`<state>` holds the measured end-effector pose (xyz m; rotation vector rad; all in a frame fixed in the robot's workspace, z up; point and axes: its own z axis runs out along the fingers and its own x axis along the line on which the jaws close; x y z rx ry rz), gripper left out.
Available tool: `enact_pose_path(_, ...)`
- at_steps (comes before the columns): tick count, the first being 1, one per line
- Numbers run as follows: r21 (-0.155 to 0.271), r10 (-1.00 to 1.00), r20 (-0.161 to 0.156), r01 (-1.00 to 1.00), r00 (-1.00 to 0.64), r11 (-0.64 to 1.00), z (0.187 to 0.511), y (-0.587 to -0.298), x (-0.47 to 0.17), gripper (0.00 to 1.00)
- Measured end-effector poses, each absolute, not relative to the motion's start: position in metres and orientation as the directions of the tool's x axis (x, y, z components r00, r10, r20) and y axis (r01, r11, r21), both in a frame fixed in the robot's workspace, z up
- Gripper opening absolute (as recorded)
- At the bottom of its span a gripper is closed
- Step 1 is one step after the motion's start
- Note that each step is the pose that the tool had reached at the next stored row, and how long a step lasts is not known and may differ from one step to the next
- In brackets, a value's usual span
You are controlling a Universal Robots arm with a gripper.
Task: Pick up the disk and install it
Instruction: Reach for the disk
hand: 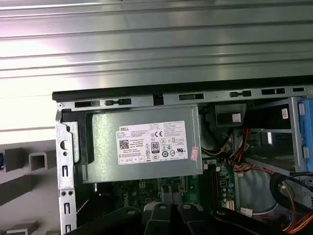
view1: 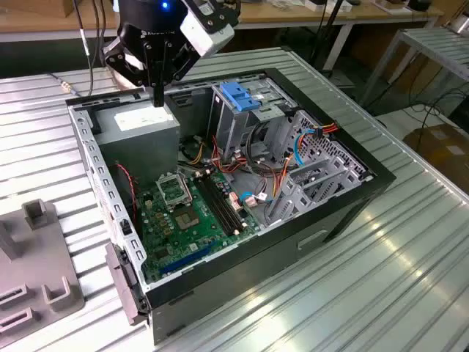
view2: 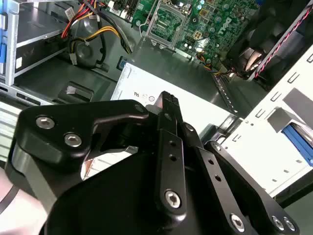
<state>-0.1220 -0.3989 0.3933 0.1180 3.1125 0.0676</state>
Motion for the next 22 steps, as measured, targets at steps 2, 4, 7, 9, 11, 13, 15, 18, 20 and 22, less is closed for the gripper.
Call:
enact_pose_path(2, 0.044, 0.076, -0.024, 0.075, -0.997, 0.996, 0.393, -0.399, -0.123, 0.1)
enact_pose_path(4, 0.044, 0.076, -0.024, 0.075, -0.997, 0.996, 0.393, -0.399, -0.125, 0.1)
enact_pose_path(7, 0.044, 0.076, -0.024, 0.075, -0.997, 0.996, 0.393, -0.399, -0.127, 0.1)
enact_pose_path(9, 0.044, 0.076, -0.024, 0.075, -0.997, 0.996, 0.393, -0.399, -0.128, 0.1)
enact_pose_path(11, 0.044, 0.076, -0.024, 0.075, -0.997, 0.996, 0.393, -0.399, -0.129, 0.1)
enact_pose_path(13, 0.044, 0.076, -0.024, 0.075, -0.997, 0.996, 0.393, -0.399, -0.131, 0.1)
enact_pose_path(15, 0.044, 0.076, -0.024, 0.075, -0.997, 0.996, 0.393, -0.399, -0.132, 0.1)
enact_pose_path(18, 0.044, 0.076, -0.024, 0.075, -0.997, 0.996, 0.393, -0.399, -0.134, 0.1)
enact_pose_path(20, 0.044, 0.076, -0.024, 0.075, -0.997, 0.996, 0.393, -0.399, -0.135, 0.1)
enact_pose_path(22, 0.044, 0.076, -0.024, 0.075, -0.997, 0.996, 0.393, -0.399, -0.136, 0.1)
